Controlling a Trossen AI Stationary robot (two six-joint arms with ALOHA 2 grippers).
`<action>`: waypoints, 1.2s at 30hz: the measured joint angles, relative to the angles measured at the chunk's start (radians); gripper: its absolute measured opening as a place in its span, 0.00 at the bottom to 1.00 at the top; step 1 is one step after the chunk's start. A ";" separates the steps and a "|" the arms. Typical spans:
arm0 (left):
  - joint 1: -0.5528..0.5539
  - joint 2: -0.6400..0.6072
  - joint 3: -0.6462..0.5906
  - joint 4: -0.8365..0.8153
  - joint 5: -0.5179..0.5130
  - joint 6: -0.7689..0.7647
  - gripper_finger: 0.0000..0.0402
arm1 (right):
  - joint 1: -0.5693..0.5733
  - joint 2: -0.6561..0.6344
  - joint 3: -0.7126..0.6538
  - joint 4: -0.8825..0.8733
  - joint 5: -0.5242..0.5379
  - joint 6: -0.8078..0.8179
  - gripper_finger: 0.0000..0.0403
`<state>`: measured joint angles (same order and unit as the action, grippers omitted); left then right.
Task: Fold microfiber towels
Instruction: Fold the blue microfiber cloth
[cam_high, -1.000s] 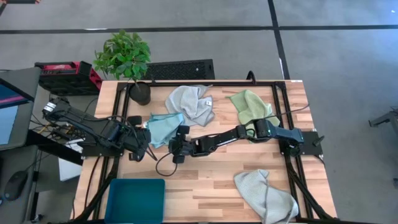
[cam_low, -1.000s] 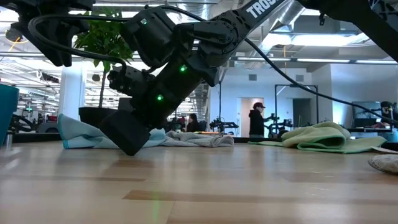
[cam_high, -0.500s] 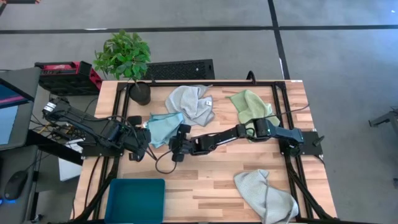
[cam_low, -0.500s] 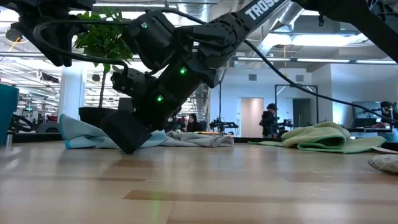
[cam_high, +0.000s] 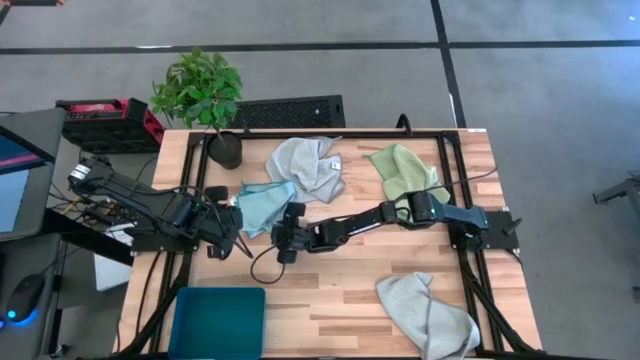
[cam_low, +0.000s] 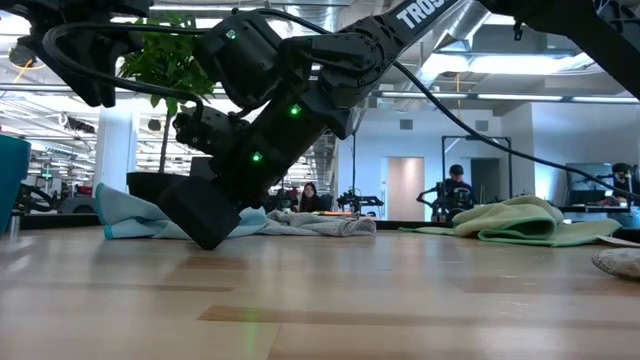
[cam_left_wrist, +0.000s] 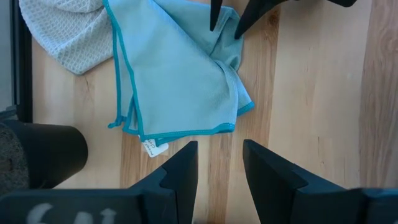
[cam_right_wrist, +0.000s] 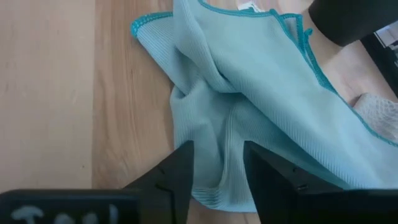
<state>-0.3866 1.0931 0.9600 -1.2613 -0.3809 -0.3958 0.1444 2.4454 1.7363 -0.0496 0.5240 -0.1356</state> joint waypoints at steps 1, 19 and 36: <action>0.000 0.000 0.000 0.000 0.000 0.000 0.30 | 0.000 0.000 0.000 0.000 0.000 0.000 0.42; 0.000 0.000 0.000 0.000 0.000 0.002 0.30 | -0.035 -0.038 0.002 -0.010 -0.013 0.052 0.47; 0.000 0.000 0.000 0.004 0.000 0.007 0.30 | -0.076 -0.035 0.000 -0.093 -0.081 0.101 0.47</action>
<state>-0.3866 1.0935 0.9600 -1.2575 -0.3809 -0.3889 0.0687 2.4104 1.7361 -0.1423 0.4431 -0.0351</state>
